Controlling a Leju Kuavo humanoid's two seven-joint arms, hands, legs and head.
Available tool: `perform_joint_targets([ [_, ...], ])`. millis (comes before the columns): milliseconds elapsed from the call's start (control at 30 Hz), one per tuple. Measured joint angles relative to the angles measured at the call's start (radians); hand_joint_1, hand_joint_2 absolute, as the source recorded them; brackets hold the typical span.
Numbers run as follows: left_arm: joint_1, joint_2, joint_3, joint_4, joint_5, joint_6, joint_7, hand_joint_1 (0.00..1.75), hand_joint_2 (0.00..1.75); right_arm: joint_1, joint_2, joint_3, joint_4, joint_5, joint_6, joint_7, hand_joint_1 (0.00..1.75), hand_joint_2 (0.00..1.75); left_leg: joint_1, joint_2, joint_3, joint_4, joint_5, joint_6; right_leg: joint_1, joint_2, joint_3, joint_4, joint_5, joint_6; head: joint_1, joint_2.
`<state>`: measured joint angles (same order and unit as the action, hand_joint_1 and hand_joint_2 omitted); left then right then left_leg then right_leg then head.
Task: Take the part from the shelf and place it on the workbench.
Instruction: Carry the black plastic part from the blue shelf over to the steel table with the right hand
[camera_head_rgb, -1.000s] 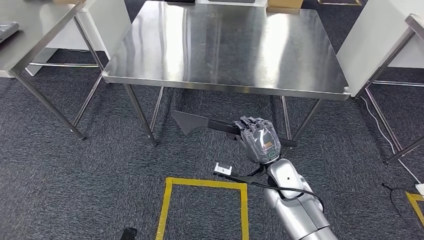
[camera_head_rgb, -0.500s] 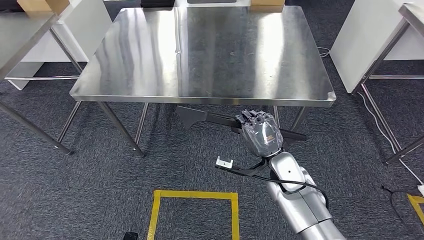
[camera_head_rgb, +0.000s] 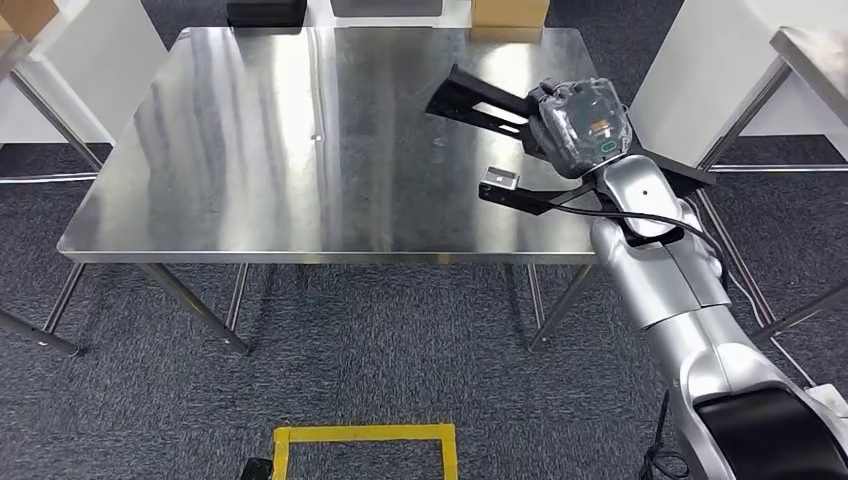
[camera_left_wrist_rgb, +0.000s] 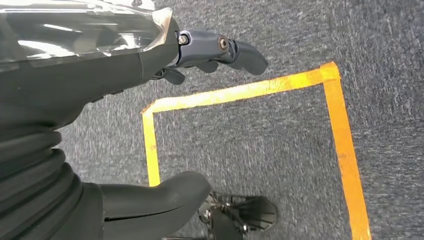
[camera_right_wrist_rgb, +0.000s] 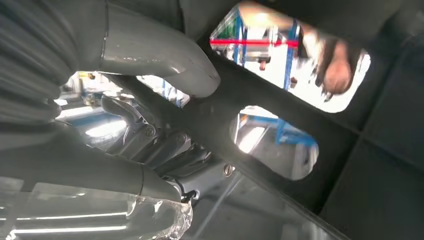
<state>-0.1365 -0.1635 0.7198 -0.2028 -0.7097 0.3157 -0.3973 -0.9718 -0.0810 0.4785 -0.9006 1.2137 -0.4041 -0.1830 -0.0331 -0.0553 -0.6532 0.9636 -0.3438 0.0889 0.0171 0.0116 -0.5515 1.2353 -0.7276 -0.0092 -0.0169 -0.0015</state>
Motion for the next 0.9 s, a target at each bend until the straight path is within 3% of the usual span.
perform_joint_targets([
  [33,0.002,-0.001,0.001,0.001,0.0,0.001,0.001,0.0,1.75,-0.005,-0.001,0.003,0.021,0.001,0.005,0.002,1.75,1.75,0.002,-0.002,0.016,-0.002,-0.012,-0.001,-0.003,0.0,-0.017,-0.02,-0.026,0.001,0.0,0.0],
  [67,0.003,-0.002,0.002,0.002,0.0,0.002,0.001,0.0,1.75,-0.012,-0.002,0.006,0.038,0.002,0.008,0.004,1.75,1.75,0.004,-0.005,0.03,-0.003,-0.023,-0.003,-0.008,0.0,-0.03,-0.062,-0.016,0.012,0.001,0.0],
  [100,0.005,-0.003,0.003,0.003,-0.001,0.004,0.002,0.0,1.75,-0.019,-0.003,0.008,0.053,0.002,0.011,0.006,1.75,1.75,0.005,-0.008,0.04,-0.003,-0.033,-0.005,-0.012,0.0,-0.041,-0.119,0.033,0.032,0.001,0.0],
  [133,0.008,-0.004,0.003,0.004,-0.002,0.005,0.002,0.0,1.75,-0.027,-0.004,0.01,0.066,0.002,0.014,0.008,1.75,1.75,0.006,-0.011,0.048,-0.002,-0.042,-0.008,-0.016,-0.001,-0.049,-0.177,0.114,0.056,0.0,0.0],
  [167,0.011,-0.005,0.003,0.005,-0.003,0.006,0.002,0.0,1.75,-0.032,-0.005,0.012,0.079,0.001,0.016,0.01,1.75,1.75,0.006,-0.014,0.053,0.002,-0.051,-0.012,-0.018,-0.001,-0.051,-0.225,0.194,0.069,0.0,0.0],
  [200,0.014,-0.005,0.003,0.006,-0.003,0.006,0.002,0.0,1.75,-0.037,-0.004,0.014,0.089,0.002,0.018,0.011,1.75,1.75,0.006,-0.017,0.056,0.007,-0.06,-0.018,-0.018,-0.002,-0.05,-0.25,0.256,0.07,0.0,0.0],
  [233,0.015,-0.006,0.003,0.006,-0.003,0.007,0.003,0.0,1.75,-0.043,-0.003,0.016,0.096,0.002,0.02,0.011,1.75,1.75,0.006,-0.019,0.057,0.012,-0.067,-0.023,-0.017,-0.004,-0.047,-0.259,0.29,0.062,0.0,0.0],
  [300,0.014,-0.006,0.004,0.006,-0.004,0.007,0.004,0.0,1.75,-0.064,0.0,0.018,0.102,0.004,0.023,0.012,1.75,1.75,0.005,-0.019,0.054,0.02,-0.075,-0.027,-0.022,-0.003,-0.042,-0.258,0.3,0.045,0.0,0.0],
  [367,0.011,-0.006,0.004,0.006,-0.004,0.006,0.005,0.0,1.75,-0.09,0.001,0.018,0.106,0.004,0.031,0.019,1.75,1.75,0.005,-0.015,0.053,0.022,-0.076,-0.024,-0.027,0.001,-0.04,-0.259,0.301,0.044,0.0,0.0],
  [633,0.003,-0.006,0.004,0.006,-0.01,0.005,0.016,0.0,1.75,-0.159,0.005,0.035,0.166,0.041,0.128,0.069,1.75,1.75,0.007,0.004,0.071,0.009,-0.09,-0.015,-0.017,0.014,-0.03,-0.261,0.296,0.037,0.0,0.0],
  [900,0.0,-0.008,0.007,0.006,-0.014,0.007,0.016,0.0,1.75,-0.306,0.045,0.067,0.257,0.081,0.229,0.12,1.75,1.75,0.008,0.007,0.077,0.007,-0.086,-0.023,-0.016,0.015,-0.025,-0.26,0.298,0.032,0.0,0.0],
])
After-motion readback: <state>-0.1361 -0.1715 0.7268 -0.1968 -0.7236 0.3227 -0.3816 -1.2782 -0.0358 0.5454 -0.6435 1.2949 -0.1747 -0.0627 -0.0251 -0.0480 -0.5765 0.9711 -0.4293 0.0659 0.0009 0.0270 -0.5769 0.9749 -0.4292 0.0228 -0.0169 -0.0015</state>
